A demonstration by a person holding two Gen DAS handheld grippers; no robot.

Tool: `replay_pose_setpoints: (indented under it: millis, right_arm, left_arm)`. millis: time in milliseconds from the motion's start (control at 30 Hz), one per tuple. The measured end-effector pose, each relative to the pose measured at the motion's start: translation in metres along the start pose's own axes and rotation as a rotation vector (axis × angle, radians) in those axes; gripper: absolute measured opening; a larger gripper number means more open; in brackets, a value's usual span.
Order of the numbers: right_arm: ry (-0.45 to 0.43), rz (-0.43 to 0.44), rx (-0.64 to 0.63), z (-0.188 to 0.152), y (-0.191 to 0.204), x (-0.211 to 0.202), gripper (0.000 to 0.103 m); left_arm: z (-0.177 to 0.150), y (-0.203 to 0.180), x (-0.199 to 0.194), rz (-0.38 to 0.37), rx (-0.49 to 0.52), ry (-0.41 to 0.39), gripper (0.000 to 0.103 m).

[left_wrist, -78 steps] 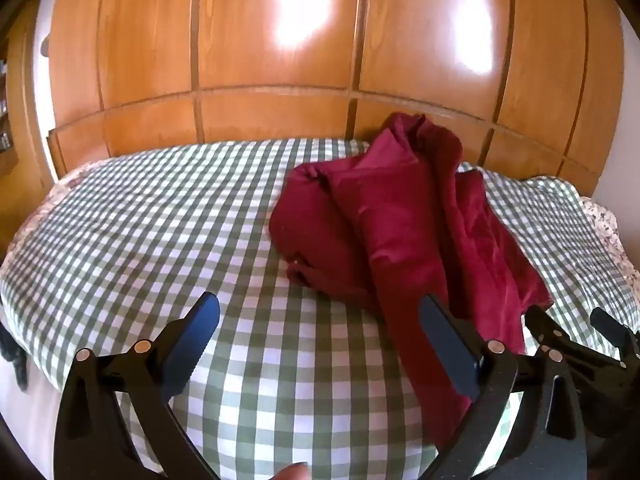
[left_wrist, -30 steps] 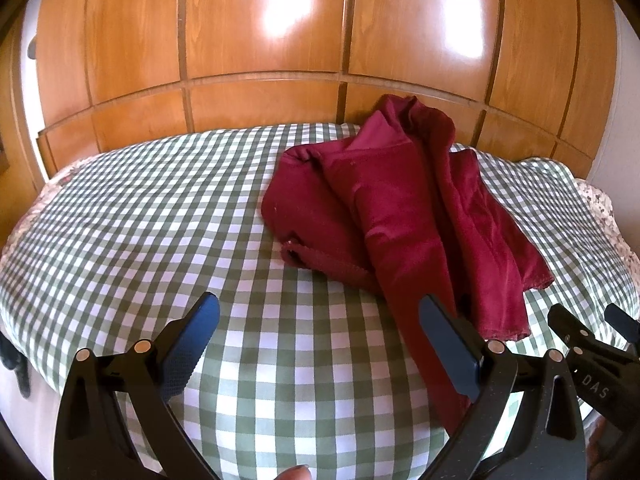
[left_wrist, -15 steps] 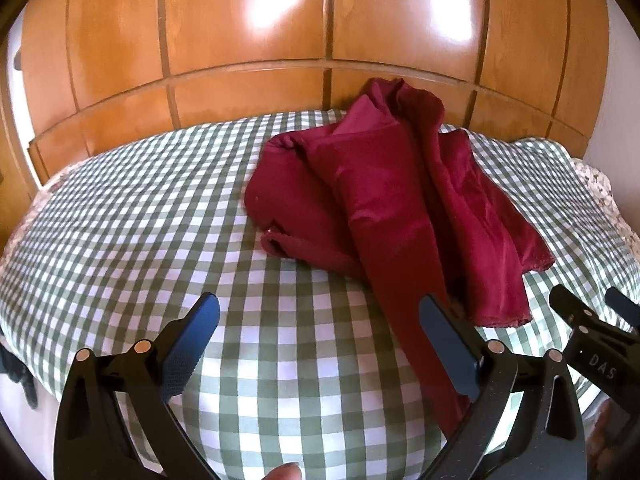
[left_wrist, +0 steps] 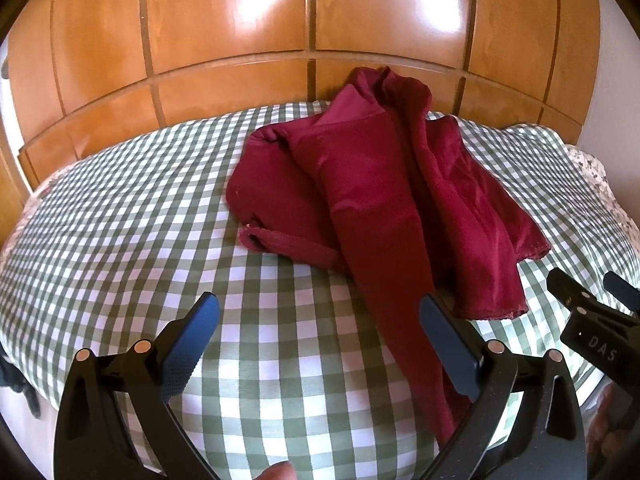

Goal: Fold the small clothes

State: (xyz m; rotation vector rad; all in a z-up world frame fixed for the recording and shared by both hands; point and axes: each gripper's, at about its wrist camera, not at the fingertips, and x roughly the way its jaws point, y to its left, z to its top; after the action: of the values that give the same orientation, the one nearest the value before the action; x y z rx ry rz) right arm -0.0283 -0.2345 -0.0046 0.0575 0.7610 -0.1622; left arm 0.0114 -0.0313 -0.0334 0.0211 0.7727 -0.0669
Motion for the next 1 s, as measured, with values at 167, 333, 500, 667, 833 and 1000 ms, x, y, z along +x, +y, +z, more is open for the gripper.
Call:
replay_pose_setpoints:
  millis: [167,333,500,667,833,1000]
  right_arm:
    - [-0.002,-0.003,0.009,0.0,-0.003,-0.001,0.101]
    - [-0.007,-0.005,0.015,0.003,-0.008,-0.002,0.101]
    - [0.006,0.031,0.028,0.005,-0.014,0.001,0.1]
    - [0.068,0.136,0.042,0.006,-0.012,0.013,0.086]
    - [0.193,0.301,0.051,0.005,0.004,0.046,0.077]
    - [0.243,0.33,-0.022,0.005,0.022,0.066,0.02]
  left_arm:
    - [-0.001,-0.005,0.001,-0.007,0.013,0.002,0.099]
    - [-0.004,-0.013,-0.001,-0.056,0.041,-0.001,0.099]
    - [-0.013,-0.025,0.004,-0.141,0.087,0.045,0.084]
    - [-0.024,-0.031,0.026,-0.174,0.114,0.139,0.066]
    - [-0.03,-0.026,0.042,-0.211,0.105,0.174,0.042]
    - [-0.025,-0.021,0.037,-0.284,0.114,0.147,0.004]
